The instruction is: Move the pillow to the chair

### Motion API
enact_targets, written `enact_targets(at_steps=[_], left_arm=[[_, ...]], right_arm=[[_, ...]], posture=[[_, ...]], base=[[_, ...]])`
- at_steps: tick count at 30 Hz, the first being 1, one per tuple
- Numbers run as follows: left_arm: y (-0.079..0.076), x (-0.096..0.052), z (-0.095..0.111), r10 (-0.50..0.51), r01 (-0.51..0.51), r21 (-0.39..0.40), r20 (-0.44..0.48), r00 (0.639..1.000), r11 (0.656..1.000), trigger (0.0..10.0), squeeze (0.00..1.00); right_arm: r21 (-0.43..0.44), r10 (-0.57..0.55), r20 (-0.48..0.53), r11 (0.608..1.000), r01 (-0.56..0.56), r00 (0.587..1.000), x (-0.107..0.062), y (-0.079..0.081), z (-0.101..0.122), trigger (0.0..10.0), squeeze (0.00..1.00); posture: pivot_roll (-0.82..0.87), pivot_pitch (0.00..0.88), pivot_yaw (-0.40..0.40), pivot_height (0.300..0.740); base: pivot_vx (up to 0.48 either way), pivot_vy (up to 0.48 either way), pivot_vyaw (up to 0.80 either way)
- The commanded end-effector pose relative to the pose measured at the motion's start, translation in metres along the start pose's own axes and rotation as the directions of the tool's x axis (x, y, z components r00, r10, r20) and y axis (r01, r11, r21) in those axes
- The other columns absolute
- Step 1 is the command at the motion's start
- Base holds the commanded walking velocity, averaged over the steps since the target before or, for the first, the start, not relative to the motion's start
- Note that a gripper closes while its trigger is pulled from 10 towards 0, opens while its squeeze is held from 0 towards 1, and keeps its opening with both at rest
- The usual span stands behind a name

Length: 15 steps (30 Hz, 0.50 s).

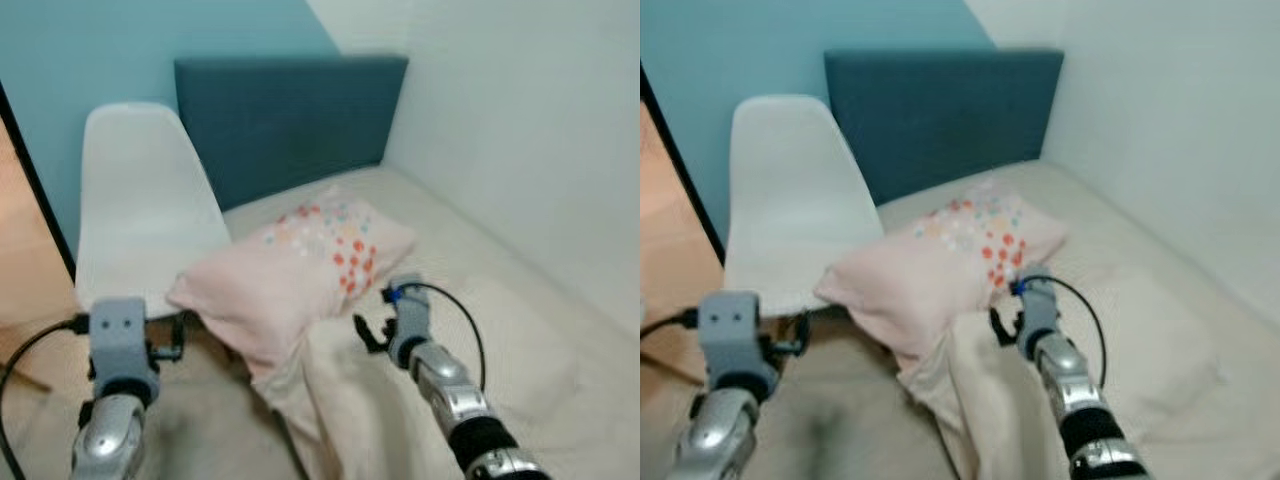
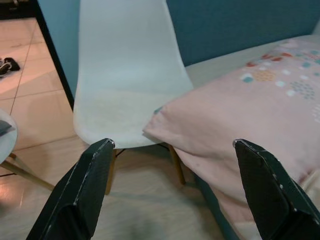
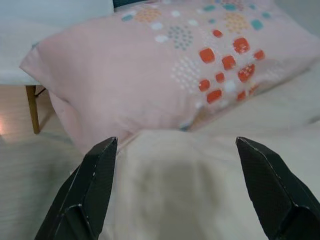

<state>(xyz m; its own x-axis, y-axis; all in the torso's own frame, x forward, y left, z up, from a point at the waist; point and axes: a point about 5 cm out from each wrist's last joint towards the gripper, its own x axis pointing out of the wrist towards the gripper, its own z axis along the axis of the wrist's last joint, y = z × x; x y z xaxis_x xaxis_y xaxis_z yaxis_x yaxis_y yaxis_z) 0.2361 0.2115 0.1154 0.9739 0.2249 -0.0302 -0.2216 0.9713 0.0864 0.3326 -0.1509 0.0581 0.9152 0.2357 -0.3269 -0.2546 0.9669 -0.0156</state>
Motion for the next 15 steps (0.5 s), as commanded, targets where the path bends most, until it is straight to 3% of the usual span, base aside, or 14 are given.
enact_targets(at_steps=[1, 7, 15], left_arm=[[-0.0039, 0.0006, 0.0002, -0.007, 0.007, -0.01, -0.001, 1.0, 1.0, 10.0, 0.0], [-0.0032, 0.0006, 0.0005, -0.002, 0.002, -0.03, 0.0, 1.0, 1.0, 10.0, 0.0], [-0.004, 0.0003, 0.0004, -0.006, 0.006, -0.013, 0.003, 1.0, 1.0, 10.0, 0.0]], right_arm=[[-0.009, -0.02, 0.003, 1.0, 0.02, 1.0, -0.0019, -0.0085, 0.0005, 10.0, 0.0], [-0.011, -0.018, 0.004, 1.0, 0.018, 1.0, -0.002, -0.0086, 0.0007, 10.0, 0.0], [0.014, -0.049, 0.007, 0.999, 0.049, 0.999, -0.0033, -0.0134, 0.0, 10.0, 0.0]], posture=[[0.1, 0.0, -0.104, 0.74], [0.1, 0.0, -0.105, 0.74], [0.1, 0.0, -0.107, 0.74]], base=[[0.0, 0.0, 0.0], [0.0, 0.0, 0.0], [0.0, 0.443, 0.0]])
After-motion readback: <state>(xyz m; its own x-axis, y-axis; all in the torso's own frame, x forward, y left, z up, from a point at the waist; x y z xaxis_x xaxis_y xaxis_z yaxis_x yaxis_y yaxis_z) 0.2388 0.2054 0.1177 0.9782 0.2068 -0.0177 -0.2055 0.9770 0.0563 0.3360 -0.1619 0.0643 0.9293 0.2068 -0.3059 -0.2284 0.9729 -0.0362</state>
